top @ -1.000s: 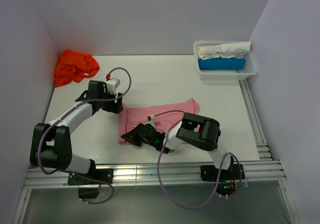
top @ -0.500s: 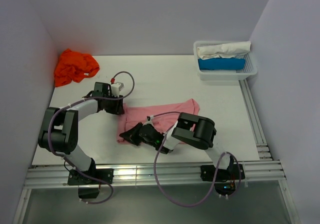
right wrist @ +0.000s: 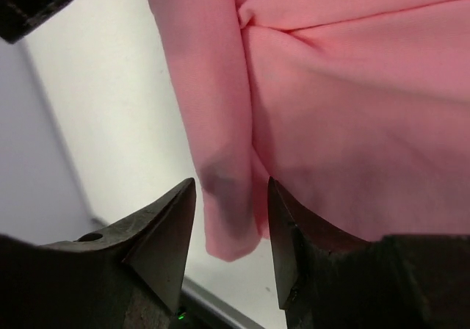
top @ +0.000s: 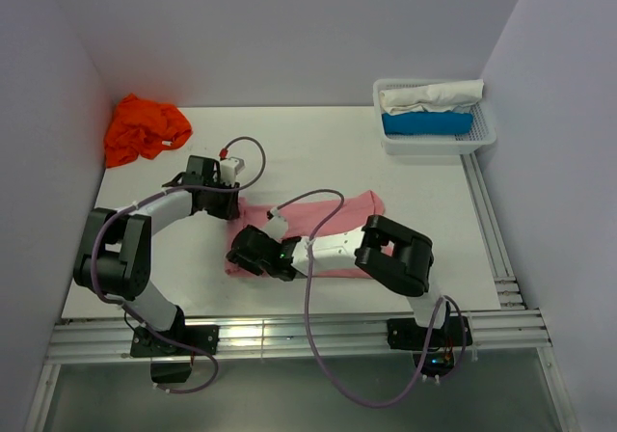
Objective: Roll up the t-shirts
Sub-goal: Roll the tshirt
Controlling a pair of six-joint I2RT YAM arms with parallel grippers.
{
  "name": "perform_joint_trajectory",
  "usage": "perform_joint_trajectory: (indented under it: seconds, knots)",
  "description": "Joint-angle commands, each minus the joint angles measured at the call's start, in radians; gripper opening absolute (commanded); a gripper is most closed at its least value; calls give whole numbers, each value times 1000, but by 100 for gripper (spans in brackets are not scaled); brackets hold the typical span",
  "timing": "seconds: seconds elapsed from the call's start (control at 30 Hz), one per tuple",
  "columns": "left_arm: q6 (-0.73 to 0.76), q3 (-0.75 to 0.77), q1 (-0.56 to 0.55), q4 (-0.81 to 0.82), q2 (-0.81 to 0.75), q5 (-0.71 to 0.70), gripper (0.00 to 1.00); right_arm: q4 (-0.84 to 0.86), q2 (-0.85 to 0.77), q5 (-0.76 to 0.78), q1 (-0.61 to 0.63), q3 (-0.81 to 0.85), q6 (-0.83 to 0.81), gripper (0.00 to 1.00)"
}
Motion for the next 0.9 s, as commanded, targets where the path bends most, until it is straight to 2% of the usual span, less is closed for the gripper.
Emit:
perform_joint_trajectory:
  seconds: [0.0,0.17,0.57,0.77,0.87]
  knots:
    - [29,40,-24,-23,-39,-22,31,-374,-39,167,23,134,-63,51]
    - [32,44,-43,-34,-39,-34,31,-565,7,256,43,298,-97,51]
    - [24,55,-70,-46,-25,-58,32,-635,194,302,43,593,-256,50]
    - [23,58,-73,-52,-25,-60,33,-733,277,298,43,702,-253,50]
    - [21,61,-73,-57,-26,-54,38,-759,289,293,46,702,-236,50]
